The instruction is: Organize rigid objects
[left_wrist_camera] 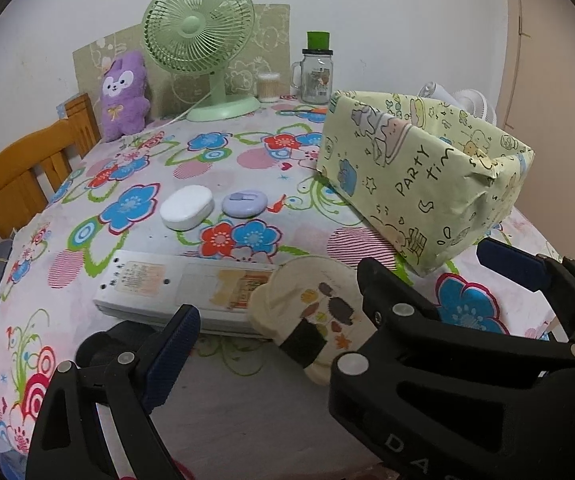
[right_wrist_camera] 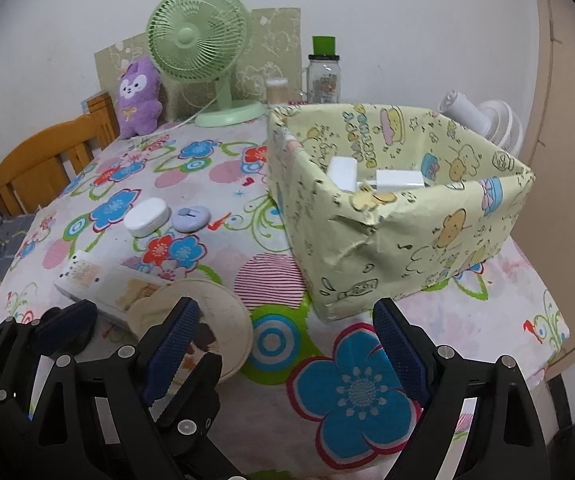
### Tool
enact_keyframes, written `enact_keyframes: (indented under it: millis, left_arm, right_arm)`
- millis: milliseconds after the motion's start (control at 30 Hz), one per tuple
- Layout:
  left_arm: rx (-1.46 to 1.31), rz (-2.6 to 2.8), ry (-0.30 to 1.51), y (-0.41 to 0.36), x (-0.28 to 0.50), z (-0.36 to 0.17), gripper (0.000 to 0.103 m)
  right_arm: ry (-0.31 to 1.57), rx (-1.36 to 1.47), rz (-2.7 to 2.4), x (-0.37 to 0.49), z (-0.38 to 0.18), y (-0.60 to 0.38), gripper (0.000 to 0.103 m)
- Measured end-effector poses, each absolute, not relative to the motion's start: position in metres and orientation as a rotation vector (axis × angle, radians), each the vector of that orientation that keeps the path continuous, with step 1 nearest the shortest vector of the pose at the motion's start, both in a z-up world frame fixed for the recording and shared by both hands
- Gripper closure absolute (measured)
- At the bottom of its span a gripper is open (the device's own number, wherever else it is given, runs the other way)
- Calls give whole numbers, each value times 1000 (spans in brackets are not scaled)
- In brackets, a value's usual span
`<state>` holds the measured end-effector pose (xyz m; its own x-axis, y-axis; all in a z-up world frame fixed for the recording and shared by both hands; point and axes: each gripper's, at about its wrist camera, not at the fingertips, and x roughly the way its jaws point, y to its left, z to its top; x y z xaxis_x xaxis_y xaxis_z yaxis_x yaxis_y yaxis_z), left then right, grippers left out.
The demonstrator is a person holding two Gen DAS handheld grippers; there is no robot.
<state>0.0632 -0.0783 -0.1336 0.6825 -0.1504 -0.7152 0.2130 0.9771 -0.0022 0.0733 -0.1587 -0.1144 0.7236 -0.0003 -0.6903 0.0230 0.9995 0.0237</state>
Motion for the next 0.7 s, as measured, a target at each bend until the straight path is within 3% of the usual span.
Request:
enact_keyframes:
  millis: [233,300,400,700]
  left_arm:
    - [103,-213,812,-91,69,-143,10]
    - [94,-233,838,-93,73,-147,29]
    - [79,-264,857,-96,77,-150,35]
    - [89,-278,840,-102,82,-148,39]
  right_arm:
    - [788,48,-38,78,-126,-172,12]
    - [797,52,-40,80,-128,-174,12]
    - [807,59,-43,83,-130,-177,12]
    - [813,86,-50,87,-132,-185,12]
